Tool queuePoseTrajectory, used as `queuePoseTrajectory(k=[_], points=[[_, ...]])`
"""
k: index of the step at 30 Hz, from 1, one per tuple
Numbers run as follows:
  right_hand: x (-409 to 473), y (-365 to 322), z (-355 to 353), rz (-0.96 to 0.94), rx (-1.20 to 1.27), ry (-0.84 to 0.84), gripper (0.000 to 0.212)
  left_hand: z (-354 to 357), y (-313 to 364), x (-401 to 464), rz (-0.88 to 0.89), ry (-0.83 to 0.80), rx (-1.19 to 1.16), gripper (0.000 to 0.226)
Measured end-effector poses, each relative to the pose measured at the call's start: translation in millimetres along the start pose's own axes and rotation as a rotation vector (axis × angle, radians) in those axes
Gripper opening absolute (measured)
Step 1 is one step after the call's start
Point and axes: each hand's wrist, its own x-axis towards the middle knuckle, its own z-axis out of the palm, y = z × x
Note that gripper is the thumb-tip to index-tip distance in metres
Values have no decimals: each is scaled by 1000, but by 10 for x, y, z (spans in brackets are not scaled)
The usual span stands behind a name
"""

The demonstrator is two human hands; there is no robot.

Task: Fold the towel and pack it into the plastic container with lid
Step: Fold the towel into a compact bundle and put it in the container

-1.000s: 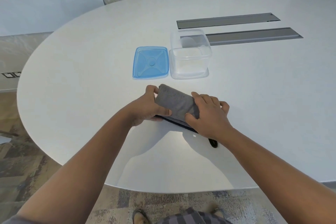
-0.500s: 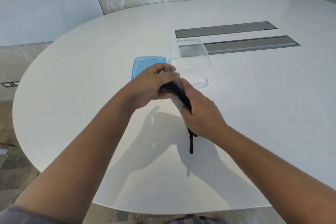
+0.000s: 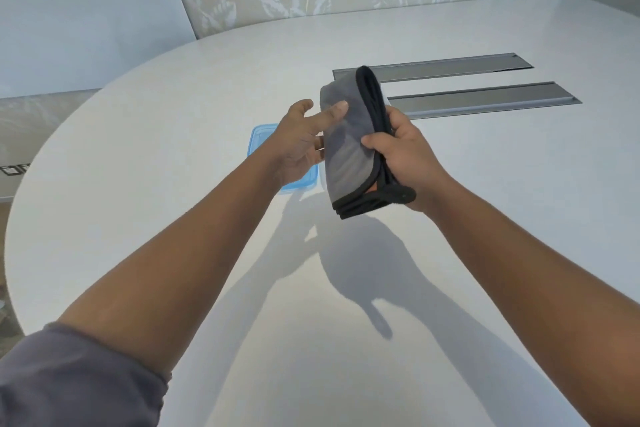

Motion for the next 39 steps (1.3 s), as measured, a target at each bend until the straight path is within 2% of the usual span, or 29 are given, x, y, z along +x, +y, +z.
queuePoseTrajectory(k=[2,4,6,12,20,23,29,33,37,39], points=[[161,-38,-25,40,110,-10,41,49,12,136,-1,-18,-47,85],[321,-54,-50,69,160,-19,39,103,36,254,-11,-24,-111,53],[476,-52,-66,87,179,-19,39,143,58,378,-43,-27,-183,44],[892,-56,-106,68,144,17,30,230,122,753,-74,7,-246,42],[1467,-257,-211,-116,-32,85,34,312,435,1257,164,44,-177,58],[1619,-209,-276,-117,-106,95,35,303,436,1377,209,47,-129,63],[1751,122,-341,-76,-200,89,36,232,201,1479,190,88,-30,66],[1757,231,-338,-90,-368,95,35,177,118,1519,175,116,46,59],[1731,258,-321,-111,-651,125,26,181,82,1549,128,153,92,48],[1738,261,-303,-136,-856,189,32,196,80,1571,117,150,106,45]])
